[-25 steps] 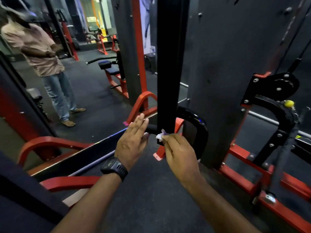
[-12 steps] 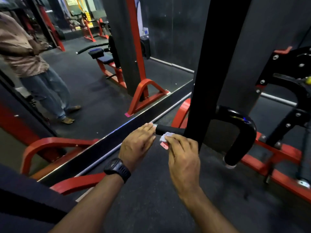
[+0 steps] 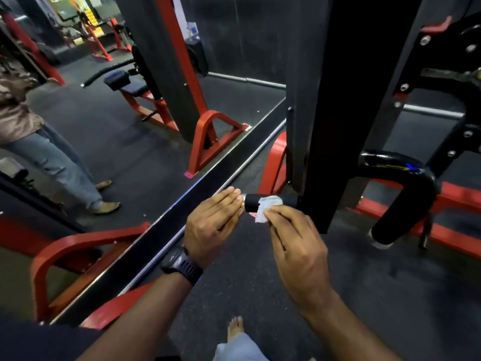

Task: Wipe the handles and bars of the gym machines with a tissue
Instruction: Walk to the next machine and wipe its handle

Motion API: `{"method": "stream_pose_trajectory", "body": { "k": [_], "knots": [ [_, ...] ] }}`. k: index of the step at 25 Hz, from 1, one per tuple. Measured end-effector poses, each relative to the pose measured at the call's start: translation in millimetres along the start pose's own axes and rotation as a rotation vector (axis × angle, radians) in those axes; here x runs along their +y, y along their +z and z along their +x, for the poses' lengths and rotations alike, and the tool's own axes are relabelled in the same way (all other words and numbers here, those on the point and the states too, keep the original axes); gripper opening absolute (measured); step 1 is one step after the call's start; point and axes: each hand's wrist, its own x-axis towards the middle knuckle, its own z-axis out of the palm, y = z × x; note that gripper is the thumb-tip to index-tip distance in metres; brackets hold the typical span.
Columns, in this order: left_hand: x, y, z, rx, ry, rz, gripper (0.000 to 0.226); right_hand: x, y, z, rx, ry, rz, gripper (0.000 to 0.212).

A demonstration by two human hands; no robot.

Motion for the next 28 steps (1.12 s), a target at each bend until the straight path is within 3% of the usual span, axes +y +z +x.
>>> {"method": "stream_pose_trajectory", "body": {
  "k": [10, 14, 16, 19, 22, 26, 28],
  "knots": [
    [-62.6, 19.2, 31.7, -0.095, 0.259, -0.307, 0.018, -13.4, 66.2, 11.8, -0.033, -0.004, -0.442, 0.029],
    [-84.4, 32.9, 47.1, -0.091, 0.375, -0.412, 0.014, -19.8, 66.8, 29.4, 0.155, 0.253, -0.561, 0.022],
    [-90.9, 37.6, 50.8, -0.104, 0.396, -0.471, 0.014, -34.4, 82.4, 36.0, 0.199, 0.324, -0.608, 0.021],
    [-95.7, 41.6, 49.5, -0.126, 0.412, -0.518, 0.015, -38.6, 82.4, 36.3, 0.039, 0.264, -0.697, 0.024],
    [-99.4, 47.3, 49.8, -0.112, 0.41, -0.551, 0.015, -37.5, 77.2, 46.9, 0.219, 0.422, -0.715, 0.024],
    [-102.0, 48.3, 50.9, -0.125, 0.393, -0.625, 0.015, -47.3, 86.6, 55.8, 0.047, 0.369, -0.731, 0.032],
    [-103.9, 49.9, 50.6, -0.129, 0.392, -0.637, 0.015, -41.6, 77.9, 61.4, 0.125, 0.453, -0.738, 0.029]
  ]
}}
